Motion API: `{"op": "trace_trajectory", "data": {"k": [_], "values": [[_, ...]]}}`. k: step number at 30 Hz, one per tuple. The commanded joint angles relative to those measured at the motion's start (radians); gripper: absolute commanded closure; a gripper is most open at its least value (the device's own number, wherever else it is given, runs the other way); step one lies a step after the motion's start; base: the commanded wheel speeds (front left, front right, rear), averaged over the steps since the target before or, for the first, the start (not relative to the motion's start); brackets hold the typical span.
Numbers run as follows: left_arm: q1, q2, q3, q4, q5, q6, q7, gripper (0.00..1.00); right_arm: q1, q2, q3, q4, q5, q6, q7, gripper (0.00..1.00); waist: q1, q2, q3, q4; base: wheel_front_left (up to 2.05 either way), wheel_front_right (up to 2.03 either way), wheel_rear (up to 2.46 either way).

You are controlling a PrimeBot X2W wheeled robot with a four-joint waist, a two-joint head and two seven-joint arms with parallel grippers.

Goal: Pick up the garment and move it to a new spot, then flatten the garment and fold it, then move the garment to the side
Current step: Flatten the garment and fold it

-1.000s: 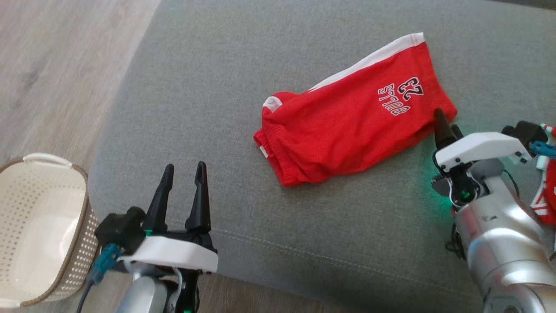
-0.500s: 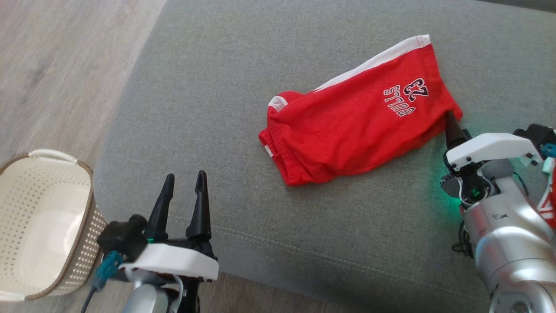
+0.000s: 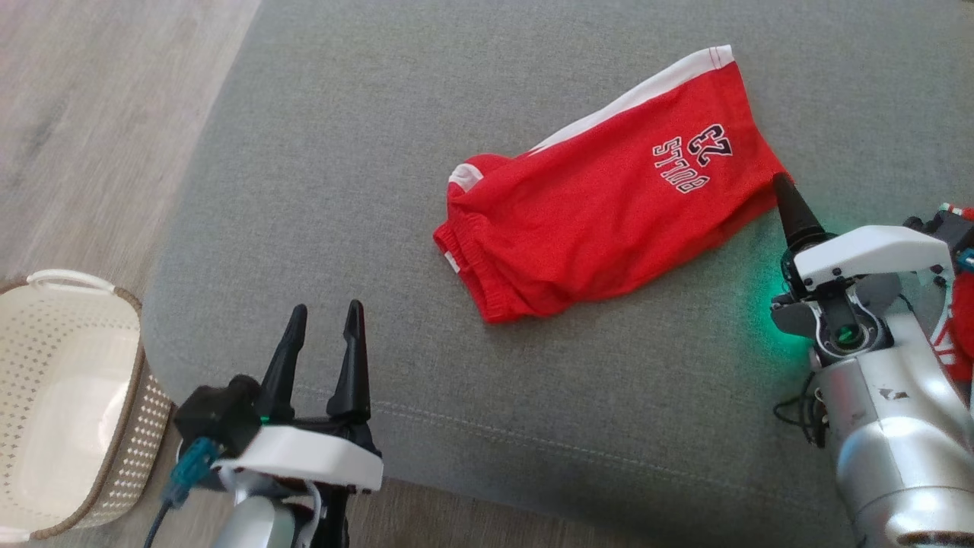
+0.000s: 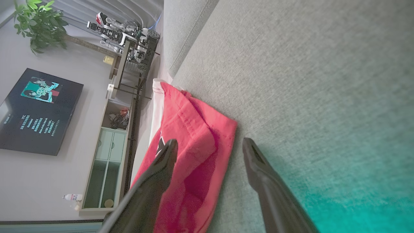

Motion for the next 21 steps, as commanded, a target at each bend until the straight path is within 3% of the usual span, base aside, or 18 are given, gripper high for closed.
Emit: {"op": "trace_trajectory", "data": {"k": [1, 21], "values": [[-0.038, 0.011, 0.033, -0.028, 0.008, -0.005, -0.006, 0.0, 0.024, 0.021, 0.03, -0.014, 0.012, 0.0, 0.01, 0.0, 0.0, 0.0, 0.004, -0.004, 0.0, 0.0, 0.0], [-0.046, 0.011, 0.003, -0.025, 0.009, -0.004, -0.006, 0.0, -0.024, 0.021, 0.076, 0.055, 0.076, 0.0, 0.104, 0.0, 0.0, 0.0, 0.028, 0.052, 0.0, 0.0, 0.0]]}}
